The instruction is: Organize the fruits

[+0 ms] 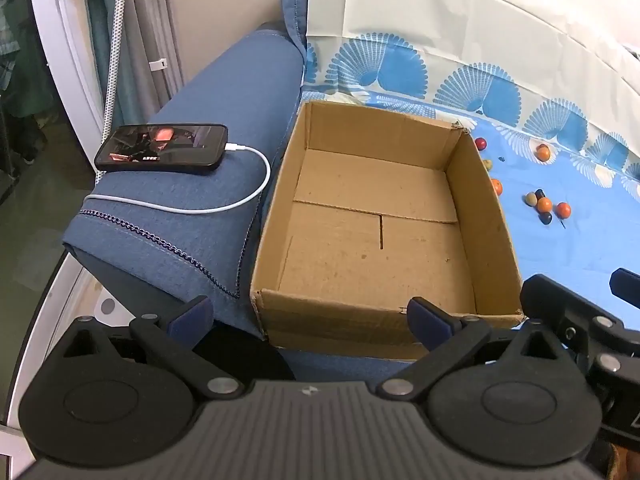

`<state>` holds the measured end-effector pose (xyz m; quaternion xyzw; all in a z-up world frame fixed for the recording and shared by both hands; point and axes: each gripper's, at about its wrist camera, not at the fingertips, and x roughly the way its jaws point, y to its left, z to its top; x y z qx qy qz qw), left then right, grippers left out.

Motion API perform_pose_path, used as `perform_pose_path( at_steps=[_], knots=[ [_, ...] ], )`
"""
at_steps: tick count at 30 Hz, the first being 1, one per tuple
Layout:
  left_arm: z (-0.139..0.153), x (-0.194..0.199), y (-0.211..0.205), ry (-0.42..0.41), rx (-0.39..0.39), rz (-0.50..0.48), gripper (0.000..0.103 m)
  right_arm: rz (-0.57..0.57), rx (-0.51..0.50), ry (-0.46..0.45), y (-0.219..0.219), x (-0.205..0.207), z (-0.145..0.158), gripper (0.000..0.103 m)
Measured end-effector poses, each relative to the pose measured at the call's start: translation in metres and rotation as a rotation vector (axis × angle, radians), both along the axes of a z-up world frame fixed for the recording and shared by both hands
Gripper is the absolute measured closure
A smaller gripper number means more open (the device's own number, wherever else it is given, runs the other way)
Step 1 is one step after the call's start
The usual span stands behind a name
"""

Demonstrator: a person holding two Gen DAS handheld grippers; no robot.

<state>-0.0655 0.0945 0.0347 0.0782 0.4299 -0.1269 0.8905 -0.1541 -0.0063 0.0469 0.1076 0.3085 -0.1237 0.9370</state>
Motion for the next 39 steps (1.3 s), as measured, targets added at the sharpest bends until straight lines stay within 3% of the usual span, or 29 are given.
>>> perform_pose_path(
  at_steps=[22, 33, 35, 39],
  knots=[
    [-0.002, -0.004, 0.0, -0.016, 0.003, 0.013, 0.0, -0.005, 0.001, 0.006, 0.0, 0.001, -0.004, 0.0],
    [-0.004, 0.0, -0.002, -0.01, 0.007, 0.014, 0.0, -0.018, 0.109, 0.053, -0.009, 0.008, -0.007, 0.0],
    [-0.004, 0.001, -0.004, -0.009, 0.011, 0.014, 0.0, -0.014, 0.087, 0.028, -0.008, 0.006, -0.011, 0.0],
    [-0.005, 0.002, -0.007, -0.004, 0.02, 0.013, 0.0, -0.016, 0.134, 0.018, -0.012, 0.007, -0.01, 0.0]
  ],
)
